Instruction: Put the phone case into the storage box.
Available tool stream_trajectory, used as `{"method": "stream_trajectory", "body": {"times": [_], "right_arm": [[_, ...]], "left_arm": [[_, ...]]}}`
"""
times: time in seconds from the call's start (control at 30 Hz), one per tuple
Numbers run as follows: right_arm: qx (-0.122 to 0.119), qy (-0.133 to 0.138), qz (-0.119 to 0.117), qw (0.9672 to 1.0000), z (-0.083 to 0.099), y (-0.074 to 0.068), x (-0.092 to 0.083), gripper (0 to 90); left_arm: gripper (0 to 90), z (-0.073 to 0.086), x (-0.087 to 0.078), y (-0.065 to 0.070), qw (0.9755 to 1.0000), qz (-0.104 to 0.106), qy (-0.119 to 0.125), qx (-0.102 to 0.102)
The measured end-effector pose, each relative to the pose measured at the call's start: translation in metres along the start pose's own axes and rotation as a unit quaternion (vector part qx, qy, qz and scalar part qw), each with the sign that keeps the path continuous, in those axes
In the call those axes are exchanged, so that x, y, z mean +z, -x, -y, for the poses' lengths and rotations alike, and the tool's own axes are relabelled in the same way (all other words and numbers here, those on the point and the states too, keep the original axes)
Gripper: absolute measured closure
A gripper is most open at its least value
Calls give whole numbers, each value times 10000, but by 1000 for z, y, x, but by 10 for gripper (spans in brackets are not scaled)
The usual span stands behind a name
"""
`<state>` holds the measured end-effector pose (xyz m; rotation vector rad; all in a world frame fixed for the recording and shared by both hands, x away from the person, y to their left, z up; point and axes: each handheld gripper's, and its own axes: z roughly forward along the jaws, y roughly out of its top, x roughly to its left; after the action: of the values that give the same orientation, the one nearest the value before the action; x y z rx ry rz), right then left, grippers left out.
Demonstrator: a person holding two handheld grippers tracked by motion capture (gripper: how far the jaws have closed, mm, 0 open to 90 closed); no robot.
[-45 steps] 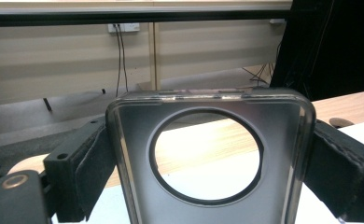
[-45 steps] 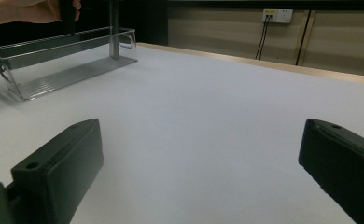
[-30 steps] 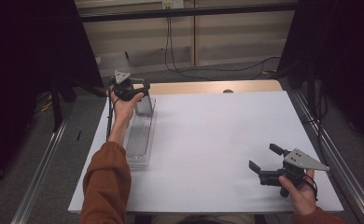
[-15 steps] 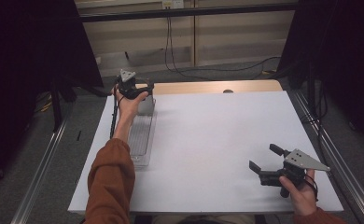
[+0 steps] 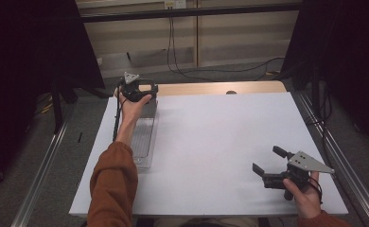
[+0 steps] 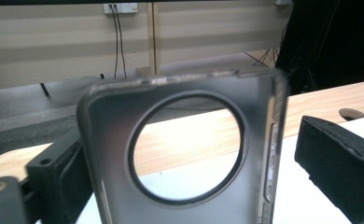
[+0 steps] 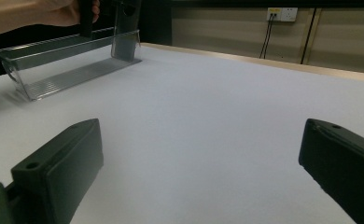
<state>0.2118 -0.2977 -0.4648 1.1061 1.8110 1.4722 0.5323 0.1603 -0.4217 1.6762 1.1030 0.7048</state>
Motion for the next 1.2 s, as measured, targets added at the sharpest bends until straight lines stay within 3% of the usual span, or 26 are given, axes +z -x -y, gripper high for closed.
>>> {"method": "stream_trajectory", "body": {"times": [0.03,0.33,0.47,0.63,0.67,0.93,1.2], "right_arm": [[-14,6,-4,10000,0,0,0,0],[15,10,-11,10000,0,0,0,0],[3,20,-5,10000,0,0,0,0],[16,22,14,10000,0,-1,0,0],[8,17,2,10000,-1,-1,-1,0],[22,19,24,10000,0,0,-1,0],[1,1,48,10000,0,1,0,0]], "left_arm": [[38,0,0,1,9999,7,44,-99],[37,-1,-2,0,10000,-44,13,-79],[36,-1,-3,-1,10000,41,5,-22],[36,-2,-7,1,10000,-57,7,-59],[36,-3,-7,-1,10000,3,46,-32],[35,-1,-15,-6,9999,-85,132,-59],[26,5,-22,-7,9995,39,292,-92]]}}
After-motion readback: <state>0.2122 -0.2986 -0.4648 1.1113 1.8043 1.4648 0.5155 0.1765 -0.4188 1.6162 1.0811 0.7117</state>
